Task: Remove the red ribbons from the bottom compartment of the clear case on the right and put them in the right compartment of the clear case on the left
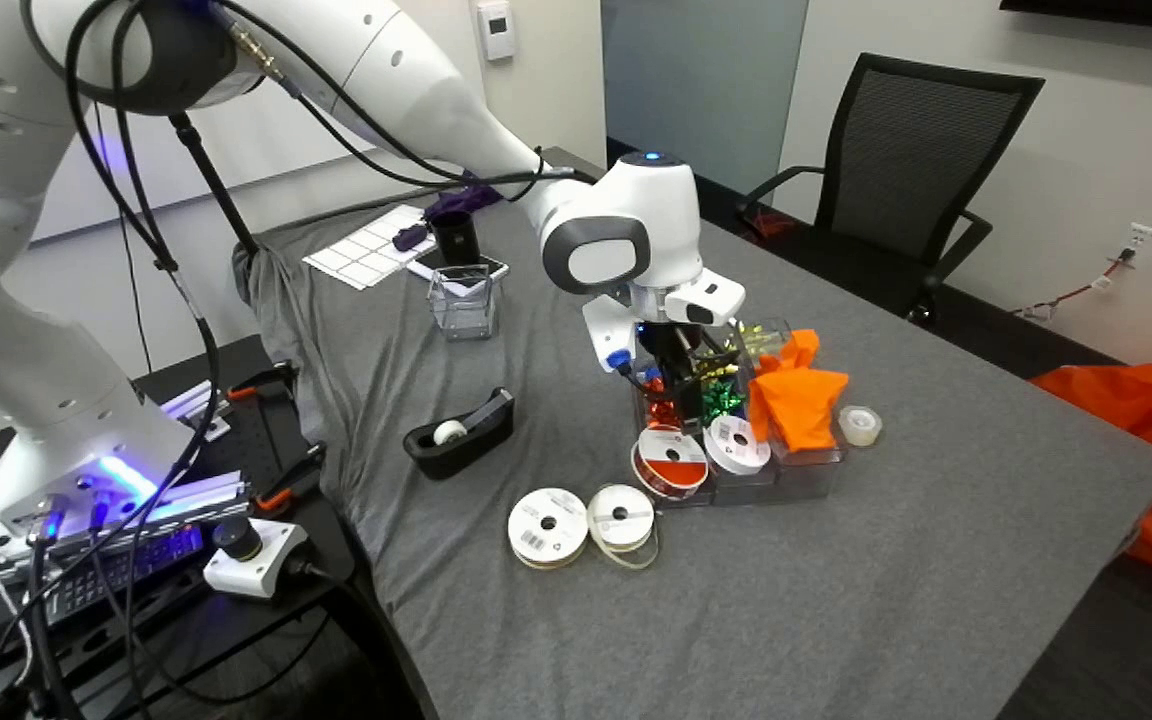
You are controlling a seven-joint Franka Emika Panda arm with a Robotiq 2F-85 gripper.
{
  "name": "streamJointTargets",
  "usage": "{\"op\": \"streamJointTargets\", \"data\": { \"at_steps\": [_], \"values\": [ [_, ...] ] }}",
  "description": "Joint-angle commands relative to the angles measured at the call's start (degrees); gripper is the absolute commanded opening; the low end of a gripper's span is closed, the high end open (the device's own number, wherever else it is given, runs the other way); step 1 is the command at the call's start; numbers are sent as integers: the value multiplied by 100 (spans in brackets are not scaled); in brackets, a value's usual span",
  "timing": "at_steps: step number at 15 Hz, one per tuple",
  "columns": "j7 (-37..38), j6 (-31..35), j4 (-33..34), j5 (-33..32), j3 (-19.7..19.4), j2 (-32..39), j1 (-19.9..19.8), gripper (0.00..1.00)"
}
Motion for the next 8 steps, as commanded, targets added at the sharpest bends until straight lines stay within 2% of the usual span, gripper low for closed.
{"op": "streamJointTargets", "data": {
  "at_steps": [1, 8],
  "values": [
    [20, -48, 21, -2, 14, 19, -18, 67],
    [124, -81, 76, 4, -10, 70, -1, 17]
  ]
}}
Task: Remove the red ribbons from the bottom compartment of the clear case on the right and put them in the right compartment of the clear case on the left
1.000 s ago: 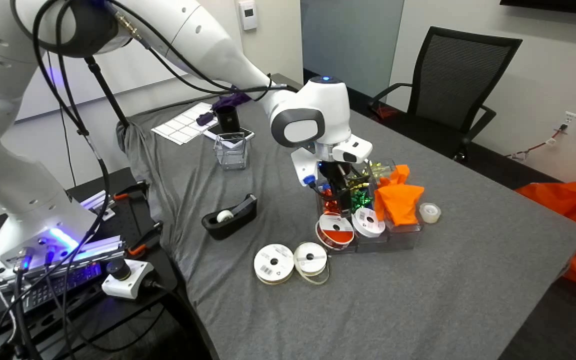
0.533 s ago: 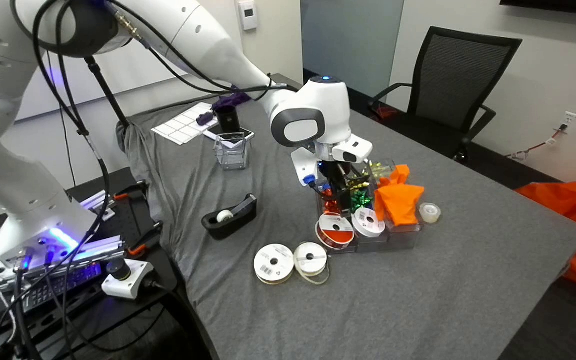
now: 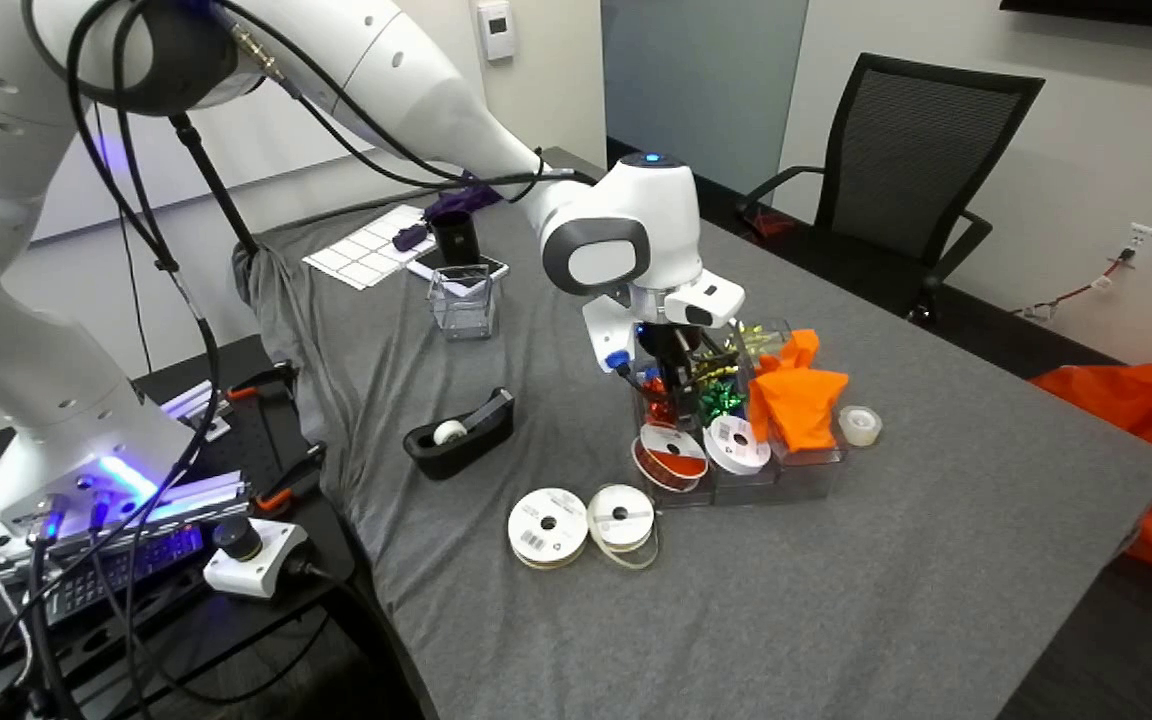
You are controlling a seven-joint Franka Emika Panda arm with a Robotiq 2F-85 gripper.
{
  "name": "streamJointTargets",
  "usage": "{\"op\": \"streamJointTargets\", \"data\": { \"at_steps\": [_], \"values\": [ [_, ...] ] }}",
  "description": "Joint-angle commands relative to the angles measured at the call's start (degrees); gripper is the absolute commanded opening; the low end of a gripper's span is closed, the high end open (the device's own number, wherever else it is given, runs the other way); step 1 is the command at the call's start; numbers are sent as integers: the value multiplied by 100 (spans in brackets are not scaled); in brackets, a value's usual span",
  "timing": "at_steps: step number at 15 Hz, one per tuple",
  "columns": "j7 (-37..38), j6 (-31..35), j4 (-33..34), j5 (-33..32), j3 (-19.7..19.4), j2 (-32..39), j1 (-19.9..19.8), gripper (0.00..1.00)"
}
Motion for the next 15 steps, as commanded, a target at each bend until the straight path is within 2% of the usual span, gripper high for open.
{"op": "streamJointTargets", "data": {
  "at_steps": [1, 2, 4, 15],
  "values": [
    [78, -72, 72, 0, -16, 58, 1, 11],
    [83, -70, 66, 0, -16, 52, -1, 3],
    [87, -91, 31, -11, -26, 17, 4, 0],
    [-243, 290, -1008, 39, 94, -822, -69, 0]
  ]
}}
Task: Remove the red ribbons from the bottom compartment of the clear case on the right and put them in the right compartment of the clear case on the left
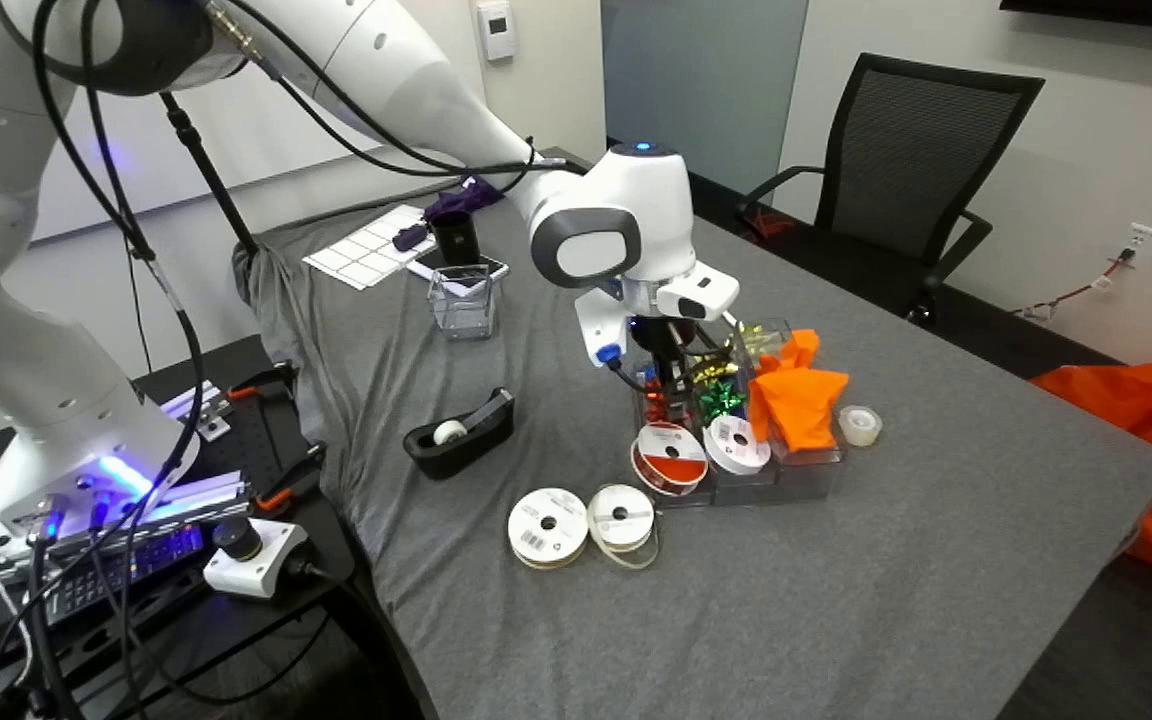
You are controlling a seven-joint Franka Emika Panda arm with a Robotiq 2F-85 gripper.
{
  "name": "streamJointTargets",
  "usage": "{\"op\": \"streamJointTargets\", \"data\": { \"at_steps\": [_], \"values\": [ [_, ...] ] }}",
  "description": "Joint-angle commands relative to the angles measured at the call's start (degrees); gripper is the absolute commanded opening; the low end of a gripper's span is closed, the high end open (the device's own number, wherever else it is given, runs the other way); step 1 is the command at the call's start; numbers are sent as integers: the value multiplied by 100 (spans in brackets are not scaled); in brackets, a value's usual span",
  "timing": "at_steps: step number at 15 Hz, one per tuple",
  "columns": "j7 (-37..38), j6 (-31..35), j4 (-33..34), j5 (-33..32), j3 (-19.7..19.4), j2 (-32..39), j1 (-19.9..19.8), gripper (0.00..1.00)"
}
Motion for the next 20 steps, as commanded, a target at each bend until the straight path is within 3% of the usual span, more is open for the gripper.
{"op": "streamJointTargets", "data": {
  "at_steps": [1, 10, 20],
  "values": [
    [-236, 208, -733, 50, 110, -590, -72, 0],
    [-331, 286, -1614, 643, 452, -1550, -115, 0],
    [332, 38, -968, 2332, 1288, -1563, 209, 0]
  ]
}}
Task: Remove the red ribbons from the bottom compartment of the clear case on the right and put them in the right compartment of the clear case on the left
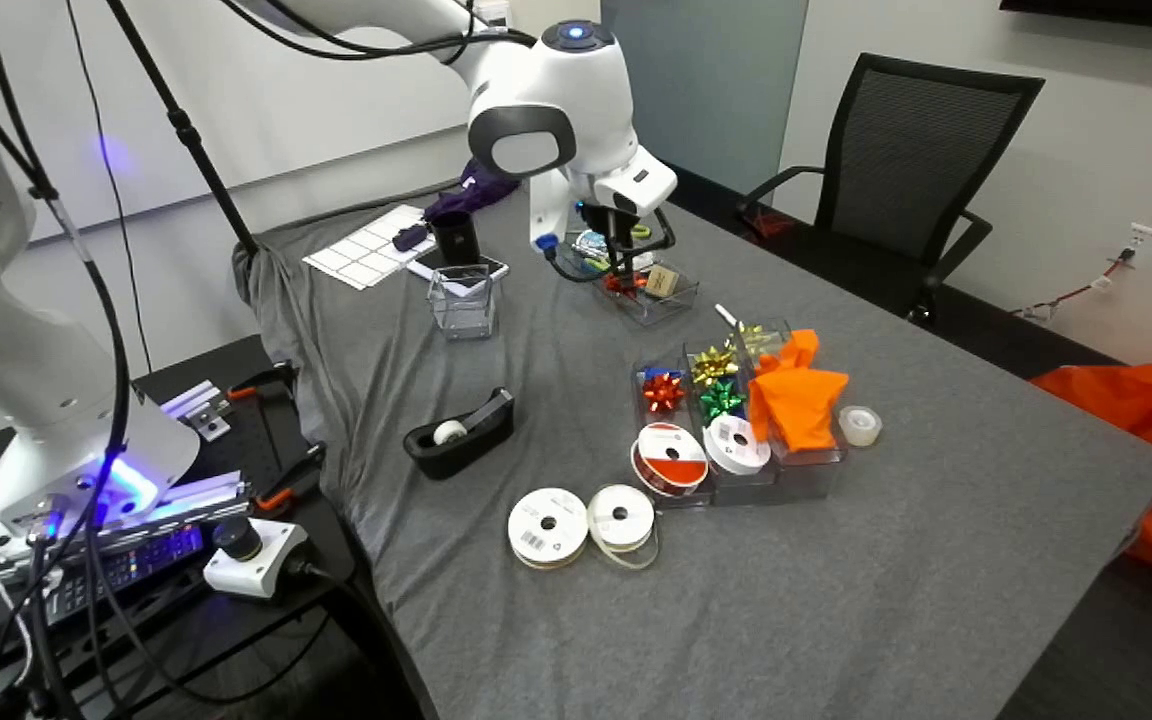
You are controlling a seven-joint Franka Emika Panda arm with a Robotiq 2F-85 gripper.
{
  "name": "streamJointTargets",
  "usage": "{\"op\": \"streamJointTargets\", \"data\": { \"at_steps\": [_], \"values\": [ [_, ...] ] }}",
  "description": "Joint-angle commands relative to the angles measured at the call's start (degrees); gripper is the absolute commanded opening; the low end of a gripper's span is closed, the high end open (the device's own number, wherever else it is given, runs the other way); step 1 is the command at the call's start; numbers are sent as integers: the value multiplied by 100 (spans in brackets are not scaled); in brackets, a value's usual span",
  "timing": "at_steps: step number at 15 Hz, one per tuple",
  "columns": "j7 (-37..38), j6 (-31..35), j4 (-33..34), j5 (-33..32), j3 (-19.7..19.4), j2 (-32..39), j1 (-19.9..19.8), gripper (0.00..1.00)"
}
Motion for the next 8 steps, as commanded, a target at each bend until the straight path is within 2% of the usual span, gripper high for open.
{"op": "streamJointTargets", "data": {
  "at_steps": [1, 5, 8],
  "values": [
    [239, -42, 380, 536, 220, 190, 111, 0],
    [807, 43, 1070, 745, 221, 741, 351, 0],
    [1321, 40, 1773, 655, 127, 1351, 474, 0]
  ]
}}
